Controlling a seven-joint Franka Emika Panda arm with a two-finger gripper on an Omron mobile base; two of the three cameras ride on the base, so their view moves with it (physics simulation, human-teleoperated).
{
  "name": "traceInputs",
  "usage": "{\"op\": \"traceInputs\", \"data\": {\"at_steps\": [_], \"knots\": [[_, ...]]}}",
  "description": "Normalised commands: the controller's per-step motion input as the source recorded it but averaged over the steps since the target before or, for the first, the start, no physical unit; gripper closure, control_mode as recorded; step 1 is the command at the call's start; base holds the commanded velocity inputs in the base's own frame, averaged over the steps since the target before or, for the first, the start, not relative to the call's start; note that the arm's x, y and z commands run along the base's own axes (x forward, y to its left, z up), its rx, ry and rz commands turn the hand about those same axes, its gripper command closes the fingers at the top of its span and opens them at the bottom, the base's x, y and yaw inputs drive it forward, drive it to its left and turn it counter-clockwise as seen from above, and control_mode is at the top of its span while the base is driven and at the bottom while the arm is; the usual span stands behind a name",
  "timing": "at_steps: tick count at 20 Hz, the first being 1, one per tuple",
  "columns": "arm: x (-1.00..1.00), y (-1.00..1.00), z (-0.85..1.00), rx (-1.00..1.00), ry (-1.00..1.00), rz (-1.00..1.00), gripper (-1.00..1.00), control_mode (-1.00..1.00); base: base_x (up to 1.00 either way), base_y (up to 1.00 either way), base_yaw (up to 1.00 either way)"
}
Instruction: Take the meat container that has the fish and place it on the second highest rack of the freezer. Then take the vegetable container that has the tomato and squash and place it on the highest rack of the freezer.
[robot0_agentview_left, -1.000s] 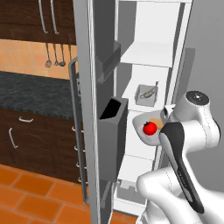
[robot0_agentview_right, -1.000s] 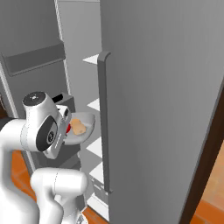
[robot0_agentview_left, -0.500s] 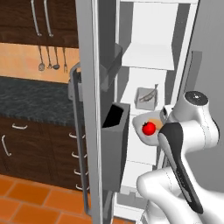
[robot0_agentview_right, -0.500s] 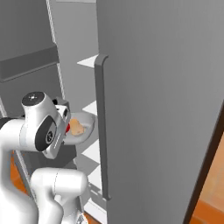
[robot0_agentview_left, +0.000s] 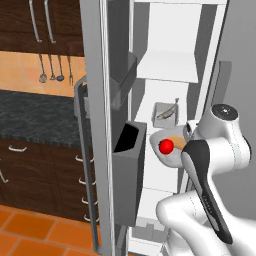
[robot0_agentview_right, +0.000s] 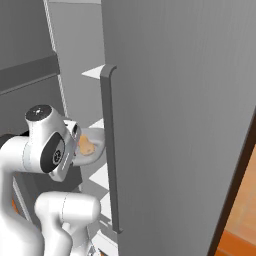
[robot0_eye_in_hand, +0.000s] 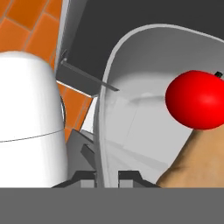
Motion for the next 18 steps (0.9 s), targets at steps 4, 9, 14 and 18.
{"op": "traceInputs", "data": {"at_steps": [4, 9, 14, 18], "knots": [[-0.03, 0.07, 0.23, 0.0, -0.03, -0.01, 1.0, -1.0, 0.0, 0.0, 0.0], [-0.15, 0.0, 0.88, 0.0, -0.1, -0.03, 1.0, -1.0, 0.0, 0.0, 0.0], [-0.01, 0.11, 0.9, 0.0, -0.15, -0.04, 1.0, -1.0, 0.0, 0.0, 0.0], [0.0, 0.0, 0.74, 0.0, -0.16, -0.04, 1.0, -1.0, 0.0, 0.0, 0.0]]}}
